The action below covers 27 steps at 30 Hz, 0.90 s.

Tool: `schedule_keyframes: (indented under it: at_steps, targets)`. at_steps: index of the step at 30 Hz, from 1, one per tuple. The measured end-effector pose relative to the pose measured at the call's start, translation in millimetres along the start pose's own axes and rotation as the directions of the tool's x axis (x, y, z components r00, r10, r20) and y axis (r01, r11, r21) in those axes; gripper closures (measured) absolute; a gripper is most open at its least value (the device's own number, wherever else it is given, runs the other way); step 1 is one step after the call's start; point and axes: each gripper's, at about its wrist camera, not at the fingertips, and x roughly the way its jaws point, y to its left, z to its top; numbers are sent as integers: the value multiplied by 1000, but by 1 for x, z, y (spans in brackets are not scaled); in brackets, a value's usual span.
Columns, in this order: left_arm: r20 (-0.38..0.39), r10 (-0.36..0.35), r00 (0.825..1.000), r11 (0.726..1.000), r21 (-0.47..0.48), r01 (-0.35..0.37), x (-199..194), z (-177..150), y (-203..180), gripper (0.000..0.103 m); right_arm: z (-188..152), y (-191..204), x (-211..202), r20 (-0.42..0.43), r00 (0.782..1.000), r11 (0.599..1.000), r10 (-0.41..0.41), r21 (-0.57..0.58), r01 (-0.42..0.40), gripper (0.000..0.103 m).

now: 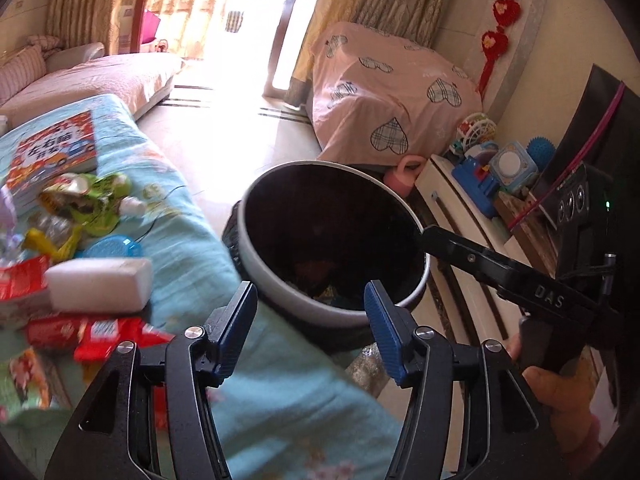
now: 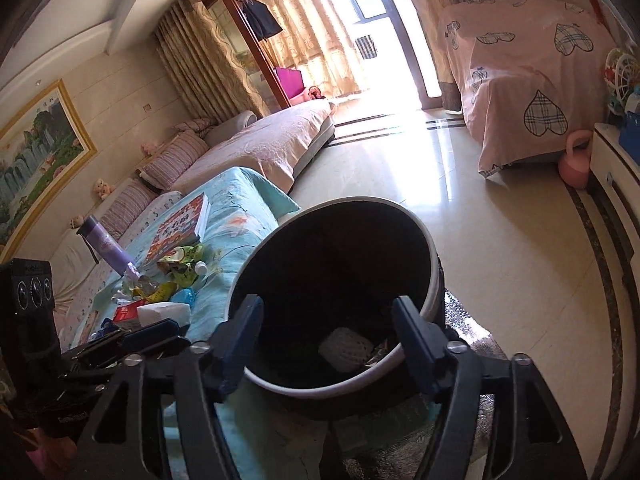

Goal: Collect trash
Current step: 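Open both tools to drop the scrubber and chip bag into the bin, then move both open tools back over the table items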

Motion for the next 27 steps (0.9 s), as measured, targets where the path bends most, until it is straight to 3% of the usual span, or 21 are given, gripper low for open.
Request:
schedule_keyframes:
  at_steps: [13, 19, 27]
  targets:
    - [89, 109, 990, 993, -64, -104, -81, -55, 41, 37, -59, 67, -11, -23, 996, 996, 85, 3, -85, 10]
    - [116, 170, 979, 981, -116, -156, -110, -77, 66, 25, -77, 103, -11, -40, 993, 992, 113, -42, -115, 10]
    - [117, 235, 965, 960, -186, -211, -134, -103, 96, 24, -102, 149, -2, -84, 987, 980, 139, -131, -149, 6]
